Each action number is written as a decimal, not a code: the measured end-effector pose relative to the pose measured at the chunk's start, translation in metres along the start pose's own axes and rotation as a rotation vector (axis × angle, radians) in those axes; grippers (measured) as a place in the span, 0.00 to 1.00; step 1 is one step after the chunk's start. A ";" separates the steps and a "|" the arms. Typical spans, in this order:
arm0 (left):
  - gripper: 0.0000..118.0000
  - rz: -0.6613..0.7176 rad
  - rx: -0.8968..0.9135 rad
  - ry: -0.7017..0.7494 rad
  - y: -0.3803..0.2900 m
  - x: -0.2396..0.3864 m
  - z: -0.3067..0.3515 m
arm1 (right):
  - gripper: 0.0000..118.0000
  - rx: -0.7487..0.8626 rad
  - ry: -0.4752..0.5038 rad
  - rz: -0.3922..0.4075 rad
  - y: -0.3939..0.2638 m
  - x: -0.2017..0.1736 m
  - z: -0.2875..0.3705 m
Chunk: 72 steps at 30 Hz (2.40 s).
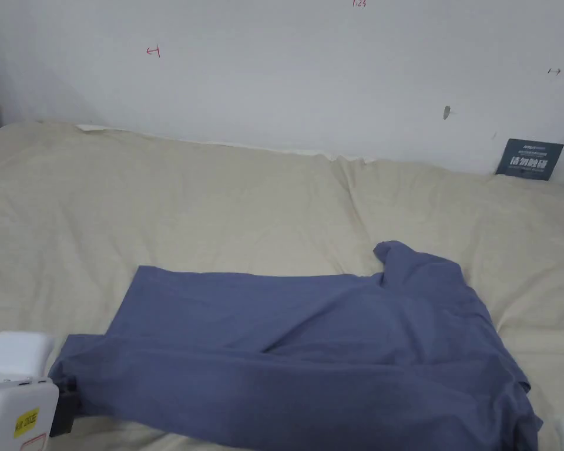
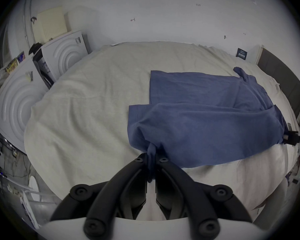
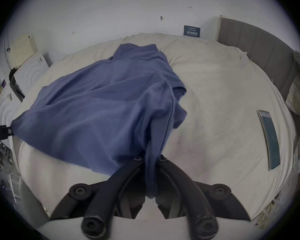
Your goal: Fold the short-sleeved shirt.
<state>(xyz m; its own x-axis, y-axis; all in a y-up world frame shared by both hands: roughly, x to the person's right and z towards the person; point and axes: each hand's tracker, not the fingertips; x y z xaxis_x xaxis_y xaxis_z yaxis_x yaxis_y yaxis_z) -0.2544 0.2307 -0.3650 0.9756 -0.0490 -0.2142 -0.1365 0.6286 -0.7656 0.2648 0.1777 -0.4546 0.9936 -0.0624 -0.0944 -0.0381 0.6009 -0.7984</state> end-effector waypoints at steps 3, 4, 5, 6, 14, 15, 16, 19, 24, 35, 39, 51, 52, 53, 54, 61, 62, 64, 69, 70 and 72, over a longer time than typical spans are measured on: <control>0.06 0.006 0.013 -0.023 0.003 -0.004 0.004 | 0.06 0.028 -0.015 0.038 0.000 -0.002 0.016; 0.06 0.019 0.027 -0.033 0.003 -0.006 0.006 | 0.06 0.029 -0.011 0.038 0.001 0.001 0.022; 0.06 0.043 0.029 -0.055 0.004 -0.010 0.008 | 0.06 0.051 -0.012 0.017 0.002 0.004 0.027; 0.06 0.051 0.025 -0.071 0.005 -0.015 0.005 | 0.06 0.070 -0.012 -0.021 0.002 0.009 0.033; 0.06 0.049 -0.012 -0.074 -0.026 -0.031 0.021 | 0.06 0.098 0.023 -0.100 -0.018 0.042 0.089; 0.06 0.055 -0.028 -0.078 -0.031 -0.033 0.022 | 0.06 0.094 0.038 -0.110 -0.024 0.046 0.095; 0.06 0.064 -0.029 -0.072 -0.037 -0.035 0.023 | 0.06 0.088 0.046 -0.120 -0.031 0.048 0.098; 0.06 0.065 -0.074 -0.062 -0.058 -0.037 0.022 | 0.06 0.027 0.027 -0.130 -0.058 0.051 0.104; 0.06 0.089 -0.134 -0.049 -0.089 -0.034 0.016 | 0.06 -0.067 0.019 -0.145 -0.101 0.047 0.100; 0.80 0.230 -0.018 -0.101 -0.070 -0.044 0.040 | 0.80 0.089 -0.066 -0.158 -0.058 0.040 0.123; 0.77 0.196 0.095 -0.180 -0.038 -0.021 0.064 | 0.75 0.165 -0.012 -0.126 -0.032 0.028 0.127; 0.00 -0.050 0.066 -0.248 0.038 0.052 0.010 | 0.00 0.178 0.064 -0.122 0.053 0.014 0.054; 0.00 -0.041 0.060 -0.241 0.042 0.053 0.005 | 0.00 0.169 0.067 -0.128 0.063 0.015 0.045; 0.00 -0.041 0.056 -0.237 0.047 0.053 -0.001 | 0.00 0.163 0.072 -0.123 0.073 0.020 0.039; 0.00 -0.039 0.058 -0.229 0.050 0.052 -0.005 | 0.00 0.159 0.074 -0.115 0.082 0.022 0.031; 0.00 -0.016 0.049 -0.184 0.069 0.046 -0.025 | 0.63 -0.015 -0.032 -0.093 0.143 0.041 -0.049; 0.00 -0.035 0.052 -0.162 0.068 0.049 -0.026 | 0.63 -0.010 -0.019 -0.104 0.148 0.042 -0.060; 0.00 -0.056 0.049 -0.161 0.068 0.049 -0.029 | 0.63 -0.078 0.017 -0.087 0.154 0.044 -0.081; 0.00 -0.022 0.015 -0.162 0.067 0.043 -0.040 | 0.63 -0.168 -0.041 0.024 0.161 0.028 -0.118; 0.00 -0.015 0.013 -0.156 0.067 0.041 -0.041 | 0.63 -0.171 -0.049 0.022 0.161 0.026 -0.122; 0.00 -0.005 0.009 -0.148 0.066 0.038 -0.043 | 0.58 -0.176 -0.038 0.040 0.161 0.026 -0.126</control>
<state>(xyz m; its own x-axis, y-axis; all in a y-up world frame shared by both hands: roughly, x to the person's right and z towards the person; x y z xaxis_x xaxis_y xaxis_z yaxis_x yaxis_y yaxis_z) -0.2338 0.2369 -0.4494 0.9910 0.0624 -0.1186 -0.1310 0.6355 -0.7609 0.2707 0.1726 -0.6603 0.9940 -0.0090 -0.1088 -0.0929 0.4534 -0.8865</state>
